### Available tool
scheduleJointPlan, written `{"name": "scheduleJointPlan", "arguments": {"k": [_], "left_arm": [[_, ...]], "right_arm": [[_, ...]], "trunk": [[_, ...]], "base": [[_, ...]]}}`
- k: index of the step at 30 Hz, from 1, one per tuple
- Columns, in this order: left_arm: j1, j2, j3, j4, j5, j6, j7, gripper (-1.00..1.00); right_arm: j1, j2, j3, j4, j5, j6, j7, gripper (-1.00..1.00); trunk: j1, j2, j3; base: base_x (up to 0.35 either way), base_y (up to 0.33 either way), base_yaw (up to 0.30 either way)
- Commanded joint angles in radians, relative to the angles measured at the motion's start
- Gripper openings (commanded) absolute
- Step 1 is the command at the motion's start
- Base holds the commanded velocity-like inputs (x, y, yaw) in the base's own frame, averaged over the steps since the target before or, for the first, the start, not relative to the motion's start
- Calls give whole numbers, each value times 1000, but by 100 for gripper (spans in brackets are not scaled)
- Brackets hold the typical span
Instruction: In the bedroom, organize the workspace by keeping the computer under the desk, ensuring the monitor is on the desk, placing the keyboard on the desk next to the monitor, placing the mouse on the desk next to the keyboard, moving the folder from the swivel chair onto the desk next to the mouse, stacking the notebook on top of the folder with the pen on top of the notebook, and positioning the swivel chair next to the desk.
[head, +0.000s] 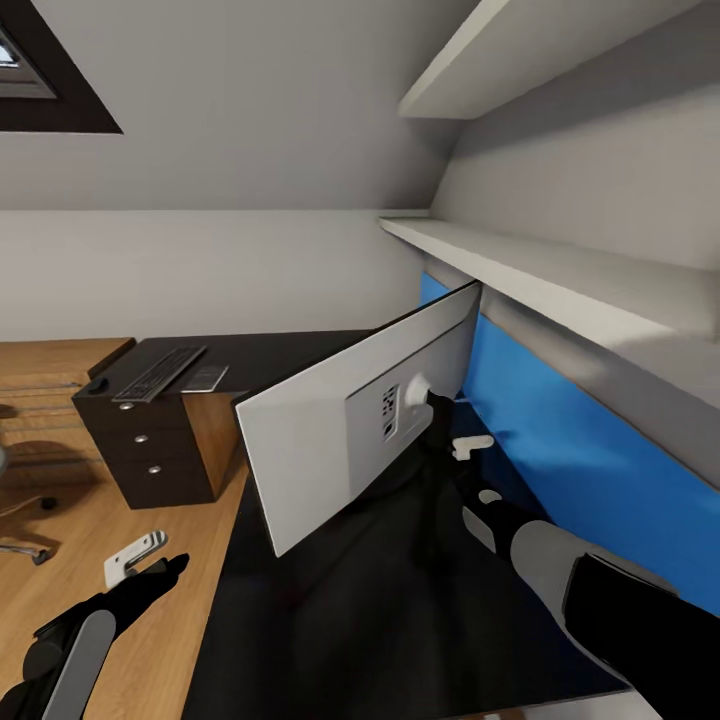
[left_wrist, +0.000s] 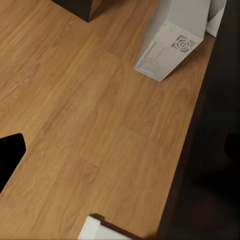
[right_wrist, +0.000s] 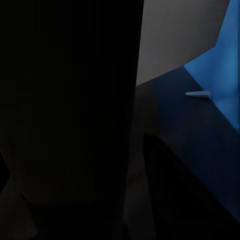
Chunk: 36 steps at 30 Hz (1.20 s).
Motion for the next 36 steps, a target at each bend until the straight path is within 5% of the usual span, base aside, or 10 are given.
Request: {"name": "scheduleJointPlan", "arguments": {"k": [1, 36], "left_arm": [[-1, 0, 0, -1, 11, 3, 8, 100], [0, 1, 1, -1, 11, 6, 8, 100]], "right_arm": [[-1, 0, 22, 0, -9, -2, -3, -100], [-1, 3, 22, -2, -9, 0, -1, -100]], "trunk": [[0, -1, -1], [0, -1, -1]], "base": [[33, -35, 0], [49, -47, 0]]}}
